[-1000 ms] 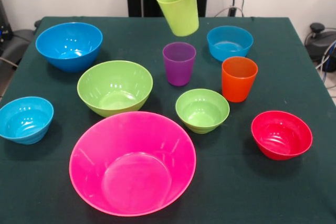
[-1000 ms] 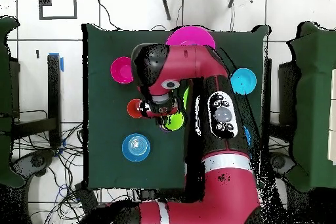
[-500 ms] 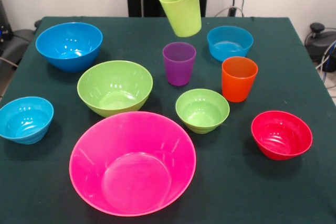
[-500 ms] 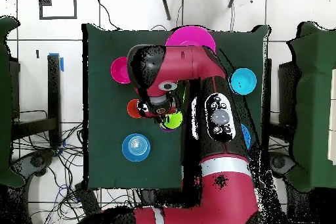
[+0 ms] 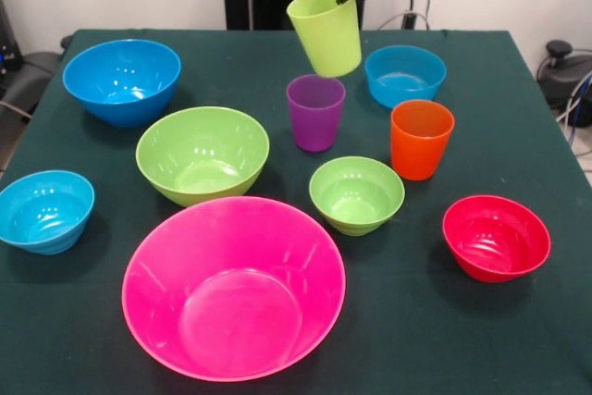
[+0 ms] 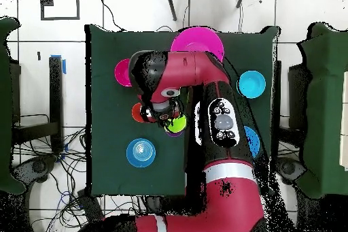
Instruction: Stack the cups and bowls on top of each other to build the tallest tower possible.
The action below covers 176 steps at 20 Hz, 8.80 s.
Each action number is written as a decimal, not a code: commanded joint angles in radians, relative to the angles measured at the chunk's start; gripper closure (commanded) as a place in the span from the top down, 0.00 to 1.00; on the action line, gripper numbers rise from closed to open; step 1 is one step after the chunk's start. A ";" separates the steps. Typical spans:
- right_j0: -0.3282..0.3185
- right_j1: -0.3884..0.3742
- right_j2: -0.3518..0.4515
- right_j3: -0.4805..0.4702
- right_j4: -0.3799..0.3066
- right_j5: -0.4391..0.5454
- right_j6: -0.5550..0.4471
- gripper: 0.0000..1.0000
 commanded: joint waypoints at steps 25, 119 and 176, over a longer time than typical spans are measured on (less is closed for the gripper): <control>0.064 -0.070 -0.049 0.107 -0.219 -0.196 0.013 0.00; 0.388 0.125 -0.248 0.101 -0.075 -0.142 0.222 0.00; 0.396 0.087 -0.284 0.228 -0.062 -0.314 0.299 0.00</control>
